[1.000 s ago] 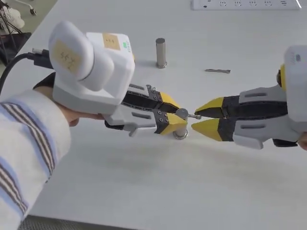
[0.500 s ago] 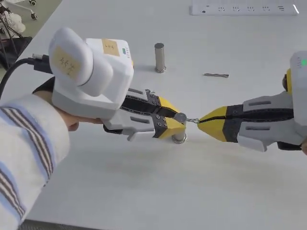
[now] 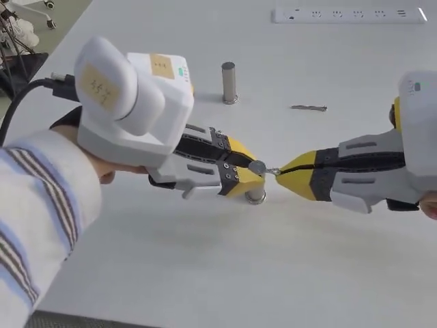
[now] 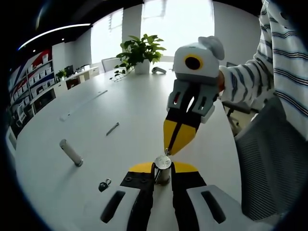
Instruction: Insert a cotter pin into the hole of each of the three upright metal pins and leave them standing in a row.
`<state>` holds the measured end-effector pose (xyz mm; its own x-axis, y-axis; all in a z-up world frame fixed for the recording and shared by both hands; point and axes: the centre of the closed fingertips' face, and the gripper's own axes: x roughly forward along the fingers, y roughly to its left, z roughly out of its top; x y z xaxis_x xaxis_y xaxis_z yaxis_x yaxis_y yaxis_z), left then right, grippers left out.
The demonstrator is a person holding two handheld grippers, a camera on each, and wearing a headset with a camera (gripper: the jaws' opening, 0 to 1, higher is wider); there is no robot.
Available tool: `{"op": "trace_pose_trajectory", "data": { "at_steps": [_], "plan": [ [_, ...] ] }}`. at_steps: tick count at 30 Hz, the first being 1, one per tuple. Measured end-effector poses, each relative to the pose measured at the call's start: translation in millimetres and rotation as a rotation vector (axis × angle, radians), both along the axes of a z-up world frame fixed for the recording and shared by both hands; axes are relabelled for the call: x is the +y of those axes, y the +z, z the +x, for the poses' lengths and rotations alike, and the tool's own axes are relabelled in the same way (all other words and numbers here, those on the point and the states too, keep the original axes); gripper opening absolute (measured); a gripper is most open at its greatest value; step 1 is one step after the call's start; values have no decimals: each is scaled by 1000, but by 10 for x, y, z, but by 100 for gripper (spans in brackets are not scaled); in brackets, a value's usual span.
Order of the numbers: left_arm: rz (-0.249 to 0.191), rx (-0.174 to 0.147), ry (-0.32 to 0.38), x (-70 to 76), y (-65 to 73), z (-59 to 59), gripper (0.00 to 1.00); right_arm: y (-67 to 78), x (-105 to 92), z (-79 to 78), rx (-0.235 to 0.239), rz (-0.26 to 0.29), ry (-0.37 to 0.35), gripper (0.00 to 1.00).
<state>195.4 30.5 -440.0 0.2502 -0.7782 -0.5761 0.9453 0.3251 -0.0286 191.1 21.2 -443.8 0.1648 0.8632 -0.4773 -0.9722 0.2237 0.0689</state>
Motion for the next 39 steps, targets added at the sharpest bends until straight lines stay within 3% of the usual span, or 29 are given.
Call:
{"op": "trace_pose_trajectory", "data": {
  "at_steps": [3,5,10,15,22,26,30,36,39],
  "plan": [
    [9,-12,-12,-15,1,3,9,28,33,-8,-10,4,6,0],
    [9,-8,-11,-30,5,-7,9,6,24,-10,-49,-39,32,0],
    [10,-13,-19,-39,6,-15,9,-1,19,-22,-41,-42,31,0],
    [2,4,-6,-37,6,-22,10,-5,17,-24,-35,-33,22,0],
    [-14,-27,-12,-34,71,-23,11,11,-12,-27,-40,-20,-6,0],
    [-8,-41,7,20,111,3,17,40,-15,-41,-35,-4,-19,5],
    [-53,-54,21,77,253,-29,25,48,-10,-59,-18,13,-34,8],
    [-96,-34,23,163,405,-144,47,27,11,-68,17,39,-56,11],
    [-113,-20,28,212,446,-216,49,22,28,-78,28,47,-55,13]
  ]
}}
